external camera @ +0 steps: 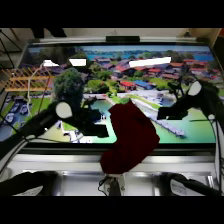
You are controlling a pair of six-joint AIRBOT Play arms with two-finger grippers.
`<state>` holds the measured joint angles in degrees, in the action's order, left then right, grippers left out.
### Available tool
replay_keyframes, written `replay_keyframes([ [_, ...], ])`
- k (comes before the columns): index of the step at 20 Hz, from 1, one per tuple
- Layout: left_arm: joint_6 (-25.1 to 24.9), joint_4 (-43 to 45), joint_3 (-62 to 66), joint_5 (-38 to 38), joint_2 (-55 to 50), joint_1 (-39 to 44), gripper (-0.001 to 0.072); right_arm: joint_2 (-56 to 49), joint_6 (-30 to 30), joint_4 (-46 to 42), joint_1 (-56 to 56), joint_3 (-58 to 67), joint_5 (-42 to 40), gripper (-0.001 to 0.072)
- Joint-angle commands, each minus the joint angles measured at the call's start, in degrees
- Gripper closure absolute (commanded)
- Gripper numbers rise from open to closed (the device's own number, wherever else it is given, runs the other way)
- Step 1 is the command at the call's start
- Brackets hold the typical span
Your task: Fold the shirts.
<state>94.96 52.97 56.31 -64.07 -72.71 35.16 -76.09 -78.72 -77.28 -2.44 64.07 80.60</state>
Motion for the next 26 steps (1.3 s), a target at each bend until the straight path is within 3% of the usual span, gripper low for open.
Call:
replay_keyframes([
  [1,0.35,-7.87,-7.76,13.79,-2.43,6.73,0.0058,-6.8,2.62,6.67,0.13,-0.52,-4.04,0.0083],
  [4,-0.42,-12.5,-7.72,18.6,-7.17,8.94,0.0058,-9.22,3.32,7.15,0.15,-0.52,-5.92,0.0083],
  [7,-5.27,-16.94,-7.45,19.96,-10.67,9.05,0.006,-11.26,4.87,8.17,0.15,-0.52,-5.84,0.0083],
  [9,-9.53,-20.11,-6.99,20.02,-11.67,9.22,0.0129,-12.39,5.62,8.98,0.17,-0.52,-5.86,0.0083],
  [11,-10.1,-20.5,-6.78,20.44,-12.0,9.53,0.0136,-13.31,5.81,9.57,0.17,-0.52,-6.1,0.0083],
  [13,-10.08,-20.57,-6.78,21.68,-12.26,9.7,0.0204,-14.1,5.77,10.03,0.17,-0.52,-6.05,0.0083],
  [16,-10.45,-20.7,-6.73,23.76,-12.26,9.7,0.0563,-15.32,5.68,11.65,0.35,-0.52,-5.86,0.0084],
  [18,-13.88,-20.68,-6.71,22.84,-12.07,9.44,0.0674,-16.44,5.6,11.26,1.79,-0.52,-5.57,0.0086],
  [19,-15.43,-20.63,-6.56,21.29,-12.07,9.11,0.0675,-16.94,5.6,10.56,2.95,-0.52,-5.6,0.0189],
  [20,-16.22,-20.57,-6.25,19.47,-12.02,8.44,0.0675,-17.2,5.55,9.09,4.22,-0.52,-5.81,0.0452],
  [21,-16.46,-20.13,-5.88,17.92,-11.72,7.56,0.0676,-17.14,4.79,7.41,5.22,-0.5,-5.84,0.0631],
  [26,-14.49,-6.21,-0.04,13.9,-1.75,0.31,0.0678,-8.22,4.46,6.56,4.5,1.95,-6.01,0.0635],
])
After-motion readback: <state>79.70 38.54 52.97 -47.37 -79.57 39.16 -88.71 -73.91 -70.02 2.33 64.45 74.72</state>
